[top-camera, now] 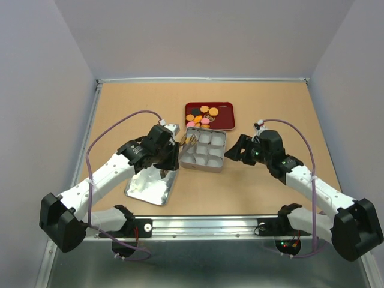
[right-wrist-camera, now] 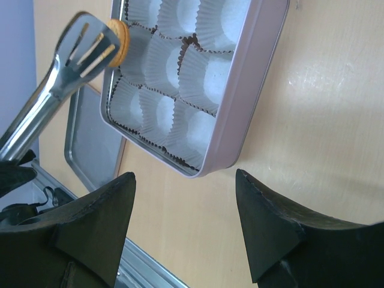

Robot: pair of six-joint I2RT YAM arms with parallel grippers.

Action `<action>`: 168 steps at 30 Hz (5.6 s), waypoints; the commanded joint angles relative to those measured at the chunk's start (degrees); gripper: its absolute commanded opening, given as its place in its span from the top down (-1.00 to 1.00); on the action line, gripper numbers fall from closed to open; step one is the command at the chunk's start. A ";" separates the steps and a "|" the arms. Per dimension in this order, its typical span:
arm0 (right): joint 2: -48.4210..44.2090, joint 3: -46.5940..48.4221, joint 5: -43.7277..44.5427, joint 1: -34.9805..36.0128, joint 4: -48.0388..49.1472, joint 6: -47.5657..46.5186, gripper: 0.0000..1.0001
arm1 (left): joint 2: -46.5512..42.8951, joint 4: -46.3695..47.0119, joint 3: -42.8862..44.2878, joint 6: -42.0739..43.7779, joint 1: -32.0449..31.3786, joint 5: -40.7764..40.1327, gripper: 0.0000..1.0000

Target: Pack the cookies

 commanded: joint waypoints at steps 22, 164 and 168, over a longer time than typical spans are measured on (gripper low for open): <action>-3.75 -2.78 -0.25 -0.27 1.77 1.12 -0.45 | -1.02 3.05 -3.63 -3.20 -1.04 -2.43 -0.10; -1.47 -7.26 -0.25 -0.19 4.23 1.21 -0.45 | 14.09 2.17 11.66 4.09 -3.85 -6.30 0.25; -1.38 -7.18 -0.34 -0.28 4.23 1.12 -0.45 | 13.48 0.68 14.03 4.27 -3.85 -5.78 0.15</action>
